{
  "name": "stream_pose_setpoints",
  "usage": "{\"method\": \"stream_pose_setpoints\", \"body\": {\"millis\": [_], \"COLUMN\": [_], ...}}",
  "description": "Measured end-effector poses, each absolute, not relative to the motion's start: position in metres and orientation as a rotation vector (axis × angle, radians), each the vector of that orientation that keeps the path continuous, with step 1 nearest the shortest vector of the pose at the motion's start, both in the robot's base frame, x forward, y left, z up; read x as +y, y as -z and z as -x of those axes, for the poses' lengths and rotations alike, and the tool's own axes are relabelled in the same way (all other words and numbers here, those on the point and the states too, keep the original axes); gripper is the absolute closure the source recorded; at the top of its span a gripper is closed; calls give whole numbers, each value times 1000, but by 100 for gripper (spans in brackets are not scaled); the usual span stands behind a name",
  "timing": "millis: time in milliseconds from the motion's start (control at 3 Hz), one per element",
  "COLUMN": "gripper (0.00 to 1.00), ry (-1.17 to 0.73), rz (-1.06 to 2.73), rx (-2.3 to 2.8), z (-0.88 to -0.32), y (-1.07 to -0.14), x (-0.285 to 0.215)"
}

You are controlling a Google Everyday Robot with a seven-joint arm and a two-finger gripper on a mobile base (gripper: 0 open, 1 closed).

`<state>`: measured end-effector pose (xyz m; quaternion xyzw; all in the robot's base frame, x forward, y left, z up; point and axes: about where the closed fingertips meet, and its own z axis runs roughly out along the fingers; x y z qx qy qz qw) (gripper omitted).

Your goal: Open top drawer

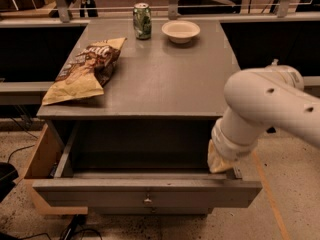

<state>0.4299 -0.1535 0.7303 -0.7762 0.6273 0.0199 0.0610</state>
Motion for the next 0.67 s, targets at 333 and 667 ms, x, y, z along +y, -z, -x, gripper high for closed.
{"method": "stream_pose_setpoints", "body": {"millis": [333, 667], "gripper": [100, 100], "ry": [-88, -96], "rz": [2330, 2310], "rx": [1870, 1848], "z": [-470, -492], "y": [-763, -778], "x": [-165, -171]}}
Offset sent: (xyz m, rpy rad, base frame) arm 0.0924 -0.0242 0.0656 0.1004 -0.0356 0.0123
